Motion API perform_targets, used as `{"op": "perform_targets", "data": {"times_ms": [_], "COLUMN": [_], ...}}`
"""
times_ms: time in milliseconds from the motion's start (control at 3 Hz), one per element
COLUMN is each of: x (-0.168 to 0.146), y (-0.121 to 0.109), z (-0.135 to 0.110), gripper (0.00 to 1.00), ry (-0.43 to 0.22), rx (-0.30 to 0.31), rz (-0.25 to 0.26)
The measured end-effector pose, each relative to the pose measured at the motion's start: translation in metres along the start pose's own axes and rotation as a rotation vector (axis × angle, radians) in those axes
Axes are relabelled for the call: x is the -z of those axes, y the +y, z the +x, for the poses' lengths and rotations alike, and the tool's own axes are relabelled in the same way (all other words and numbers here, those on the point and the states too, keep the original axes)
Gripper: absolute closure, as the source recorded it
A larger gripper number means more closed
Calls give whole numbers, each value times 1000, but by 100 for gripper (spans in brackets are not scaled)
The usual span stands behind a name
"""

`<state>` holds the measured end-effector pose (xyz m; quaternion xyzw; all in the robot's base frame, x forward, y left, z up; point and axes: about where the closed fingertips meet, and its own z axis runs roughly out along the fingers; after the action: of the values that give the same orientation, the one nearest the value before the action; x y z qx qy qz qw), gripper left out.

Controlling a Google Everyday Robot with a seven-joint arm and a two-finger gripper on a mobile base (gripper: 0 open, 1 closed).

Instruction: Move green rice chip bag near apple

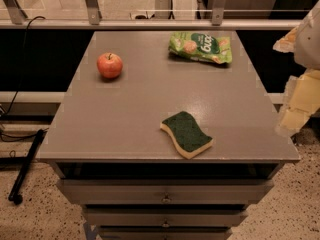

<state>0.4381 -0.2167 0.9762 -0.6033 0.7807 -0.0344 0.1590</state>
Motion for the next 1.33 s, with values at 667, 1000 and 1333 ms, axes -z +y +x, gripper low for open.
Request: {"op": "perform_targets", "data": {"times_ms": [667,1000,1333], "x": [-9,-47,-72], "y": [-25,-101,-156], "z": [-4,-24,-47], "gripper": [0,0,0], "ry": [-55,-144,-203], "rx": [-7,-35,-47], "rz": [43,117,160]}}
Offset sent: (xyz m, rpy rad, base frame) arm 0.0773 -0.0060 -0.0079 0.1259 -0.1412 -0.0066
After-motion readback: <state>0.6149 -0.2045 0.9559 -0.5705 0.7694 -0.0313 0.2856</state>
